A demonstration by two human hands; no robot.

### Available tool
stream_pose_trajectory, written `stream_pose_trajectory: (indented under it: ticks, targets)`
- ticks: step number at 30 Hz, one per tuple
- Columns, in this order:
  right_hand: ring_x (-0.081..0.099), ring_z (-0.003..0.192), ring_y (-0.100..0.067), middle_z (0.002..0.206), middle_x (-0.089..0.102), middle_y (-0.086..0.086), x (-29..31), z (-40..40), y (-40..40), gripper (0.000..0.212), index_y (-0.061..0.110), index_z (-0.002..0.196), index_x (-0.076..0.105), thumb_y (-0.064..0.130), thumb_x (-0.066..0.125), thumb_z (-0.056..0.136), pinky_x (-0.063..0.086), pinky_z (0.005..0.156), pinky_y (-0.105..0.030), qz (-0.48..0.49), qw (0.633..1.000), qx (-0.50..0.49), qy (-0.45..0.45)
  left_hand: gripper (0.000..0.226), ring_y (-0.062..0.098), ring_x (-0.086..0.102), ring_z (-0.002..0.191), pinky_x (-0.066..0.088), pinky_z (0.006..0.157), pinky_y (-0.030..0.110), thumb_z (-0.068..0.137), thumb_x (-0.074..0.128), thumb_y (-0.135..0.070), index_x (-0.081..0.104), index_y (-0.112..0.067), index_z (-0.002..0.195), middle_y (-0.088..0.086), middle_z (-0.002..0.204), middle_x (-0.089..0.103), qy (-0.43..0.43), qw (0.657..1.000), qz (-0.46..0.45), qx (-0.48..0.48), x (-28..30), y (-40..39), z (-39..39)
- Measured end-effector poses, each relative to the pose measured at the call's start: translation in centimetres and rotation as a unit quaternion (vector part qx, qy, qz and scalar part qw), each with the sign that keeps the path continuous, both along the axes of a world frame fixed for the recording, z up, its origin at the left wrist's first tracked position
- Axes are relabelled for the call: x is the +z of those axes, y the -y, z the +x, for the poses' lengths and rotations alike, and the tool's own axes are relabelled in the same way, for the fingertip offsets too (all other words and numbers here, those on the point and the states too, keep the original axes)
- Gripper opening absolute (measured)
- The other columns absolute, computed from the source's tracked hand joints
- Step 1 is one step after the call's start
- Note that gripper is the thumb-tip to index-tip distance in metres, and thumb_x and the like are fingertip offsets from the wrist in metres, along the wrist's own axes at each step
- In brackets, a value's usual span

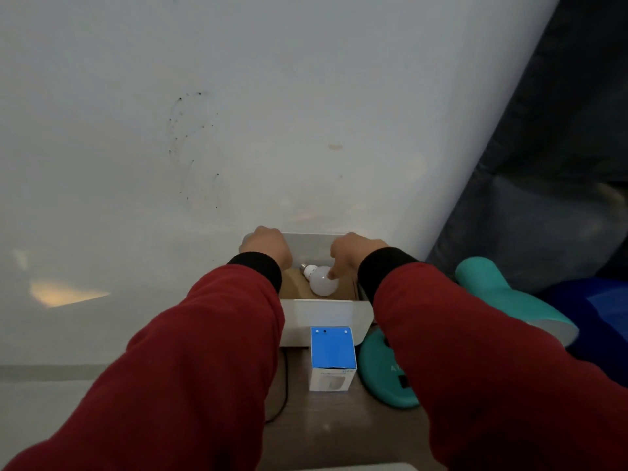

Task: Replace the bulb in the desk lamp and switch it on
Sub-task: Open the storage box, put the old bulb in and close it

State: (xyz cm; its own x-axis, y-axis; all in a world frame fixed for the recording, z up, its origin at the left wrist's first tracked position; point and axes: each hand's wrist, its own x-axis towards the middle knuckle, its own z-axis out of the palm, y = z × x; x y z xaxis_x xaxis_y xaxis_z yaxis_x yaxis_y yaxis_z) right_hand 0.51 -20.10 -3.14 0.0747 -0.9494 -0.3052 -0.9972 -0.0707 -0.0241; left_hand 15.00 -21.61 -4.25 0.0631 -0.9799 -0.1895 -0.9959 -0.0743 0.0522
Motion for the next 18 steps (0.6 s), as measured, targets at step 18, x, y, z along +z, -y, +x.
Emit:
stream_pose_trajectory:
  ticks: [18]
  targets:
    - [0.058,0.114,-0.026,0.128,0.058,-0.007,7.2,-1.4,-17.0,0.048,0.012,0.128,0.056,0.036,0.064,0.087,0.04,0.075,-0.031,-0.04,0.998,-0.04,-0.003,0.042,0.027,0.058,0.11,0.045,0.078,0.026,0.088,0.055,-0.028,0.053,-0.005,0.122,0.012,0.125,0.055,-0.051,0.997,-0.057,0.002,5.6,-15.3,1.4]
